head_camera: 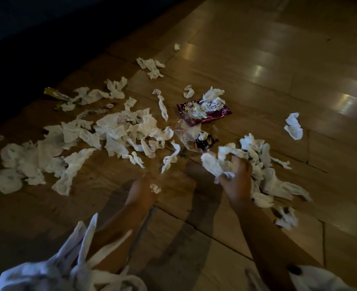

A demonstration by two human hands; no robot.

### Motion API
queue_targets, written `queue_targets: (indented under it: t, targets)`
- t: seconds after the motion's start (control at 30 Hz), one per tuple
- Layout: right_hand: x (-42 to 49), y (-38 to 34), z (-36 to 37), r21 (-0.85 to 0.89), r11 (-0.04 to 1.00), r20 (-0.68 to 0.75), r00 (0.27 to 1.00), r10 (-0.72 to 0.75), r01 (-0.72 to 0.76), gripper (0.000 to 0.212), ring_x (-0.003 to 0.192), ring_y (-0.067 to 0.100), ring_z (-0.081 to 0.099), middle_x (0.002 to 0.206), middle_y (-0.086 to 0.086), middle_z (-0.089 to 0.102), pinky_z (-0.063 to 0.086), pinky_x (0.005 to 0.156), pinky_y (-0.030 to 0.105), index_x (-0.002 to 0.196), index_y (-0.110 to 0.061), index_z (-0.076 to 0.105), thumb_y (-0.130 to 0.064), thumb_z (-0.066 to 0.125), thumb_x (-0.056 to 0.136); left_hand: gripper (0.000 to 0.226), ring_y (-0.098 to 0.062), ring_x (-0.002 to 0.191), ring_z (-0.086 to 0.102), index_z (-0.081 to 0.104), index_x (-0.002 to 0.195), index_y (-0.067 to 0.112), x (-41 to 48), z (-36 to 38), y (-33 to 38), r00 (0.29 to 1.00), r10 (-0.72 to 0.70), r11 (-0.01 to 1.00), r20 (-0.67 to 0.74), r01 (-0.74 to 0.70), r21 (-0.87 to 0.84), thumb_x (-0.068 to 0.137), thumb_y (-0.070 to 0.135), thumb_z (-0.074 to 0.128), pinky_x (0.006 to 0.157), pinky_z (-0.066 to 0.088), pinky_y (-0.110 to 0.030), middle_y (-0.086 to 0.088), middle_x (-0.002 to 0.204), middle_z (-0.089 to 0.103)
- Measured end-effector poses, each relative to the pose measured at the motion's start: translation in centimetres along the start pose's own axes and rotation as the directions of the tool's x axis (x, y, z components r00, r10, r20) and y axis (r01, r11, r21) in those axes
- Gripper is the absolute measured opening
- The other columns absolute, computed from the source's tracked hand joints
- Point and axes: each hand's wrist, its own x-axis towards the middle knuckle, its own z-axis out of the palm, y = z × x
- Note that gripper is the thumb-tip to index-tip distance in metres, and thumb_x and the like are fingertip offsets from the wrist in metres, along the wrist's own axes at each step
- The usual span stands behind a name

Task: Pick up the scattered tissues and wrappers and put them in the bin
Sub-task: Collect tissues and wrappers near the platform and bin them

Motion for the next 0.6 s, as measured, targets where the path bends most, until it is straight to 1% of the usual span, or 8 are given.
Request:
queue_targets:
  t: [0.07,0.13,0.17,0.23,0.33,0.4,0.5,0.6]
  targets:
    - [1.0,1.7,-0.9,-0.100,0.994,0.162,0.985,0.062,-0.047,0.074,0.131,0.029,0.040,0.143,0.014,0.039,0.039,0.099,0.032,0.141,-0.011,0.034,-0.007,0.070,0.077,0.046,-0.030,0.105,0.060,0.054,0.122,0.006,0.0,-0.3,0.5,1.000,-0.022,0.999,0.010,0.022,-0.045,0.078,0.004,0.065,0.088,0.048,-0.033,-0.015,0.116,0.062]
    - [0.8,2.7,-0.8,-0.216,0.976,0.327,0.941,0.087,-0.016,0.058,0.122,0.031,0.048,0.133,0.017,0.051,0.038,0.094,0.027,0.134,-0.006,0.045,-0.012,0.066,0.080,0.042,-0.029,0.101,0.062,0.055,0.120,0.006,-0.2,-0.6,1.0,1.000,-0.003,0.997,0.021,0.005,-0.076,0.079,0.004,0.065,0.087,0.051,-0.035,-0.013,0.112,0.063]
    - [0.5,2.8,-0.7,-0.223,0.973,0.352,0.936,0.024,0.059,0.049,0.117,0.031,0.053,0.126,0.017,0.057,0.037,0.089,0.024,0.127,-0.004,0.052,-0.016,0.065,0.081,0.039,-0.026,0.098,0.063,0.056,0.119,0.008,-0.1,-0.6,1.0,1.000,0.010,0.995,0.015,-0.008,-0.101,0.080,0.004,0.064,0.085,0.053,-0.034,-0.012,0.111,0.064]
    - [-0.2,2.8,-0.4,-0.098,0.989,0.325,0.943,-0.072,0.109,0.040,0.109,0.027,0.057,0.117,0.012,0.062,0.036,0.084,0.022,0.118,-0.006,0.060,-0.018,0.066,0.080,0.038,-0.020,0.096,0.063,0.058,0.117,0.011,-0.5,-0.8,1.5,1.000,0.027,0.988,0.005,-0.026,-0.154,0.081,0.005,0.066,0.077,0.051,-0.026,-0.009,0.109,0.065]
    - [-0.8,1.1,-2.0,0.213,0.969,0.262,0.963,0.063,-0.121,0.045,0.089,0.012,0.061,0.108,0.004,0.064,0.048,0.072,0.024,0.119,-0.012,0.059,-0.019,0.071,0.076,0.038,-0.018,0.097,0.063,0.060,0.115,0.013,-0.6,-0.7,2.1,0.998,0.062,0.976,0.008,-0.059,-0.212,0.079,0.012,0.072,0.077,0.050,-0.027,-0.004,0.106,0.067]
    - [-0.7,1.2,-3.7,0.336,0.923,0.183,0.974,0.131,-0.187,0.030,0.063,0.002,0.059,0.086,0.004,0.067,0.046,0.055,0.018,0.106,-0.009,0.063,-0.018,0.070,0.077,0.038,-0.018,0.097,0.063,0.059,0.117,0.013,-0.9,-0.4,2.8,0.998,0.059,0.968,0.026,-0.051,-0.244,0.080,0.012,0.070,0.074,0.048,-0.026,-0.003,0.102,0.066]
    - [-0.7,2.5,-6.7,0.209,0.966,0.060,0.988,0.140,-0.150,0.014,0.072,0.014,0.061,0.081,0.004,0.064,0.042,0.056,0.018,0.092,-0.010,0.067,-0.020,0.067,0.082,0.036,-0.016,0.094,0.057,0.057,0.119,0.010,-1.6,0.3,3.8,0.995,0.092,0.961,0.043,-0.077,-0.266,0.084,0.008,0.065,0.072,0.042,-0.023,-0.006,0.107,0.063]
    - [-1.7,4.9,-7.4,-0.099,0.977,0.215,0.955,0.207,-0.189,0.010,0.091,0.030,0.062,0.085,0.010,0.065,0.047,0.076,0.030,0.076,-0.017,0.066,-0.024,0.066,0.083,0.041,-0.020,0.105,0.058,0.055,0.121,0.010,-2.2,1.1,4.1,0.997,0.071,0.956,0.030,-0.059,-0.288,0.082,0.007,0.067,0.076,0.046,-0.026,-0.008,0.118,0.062]
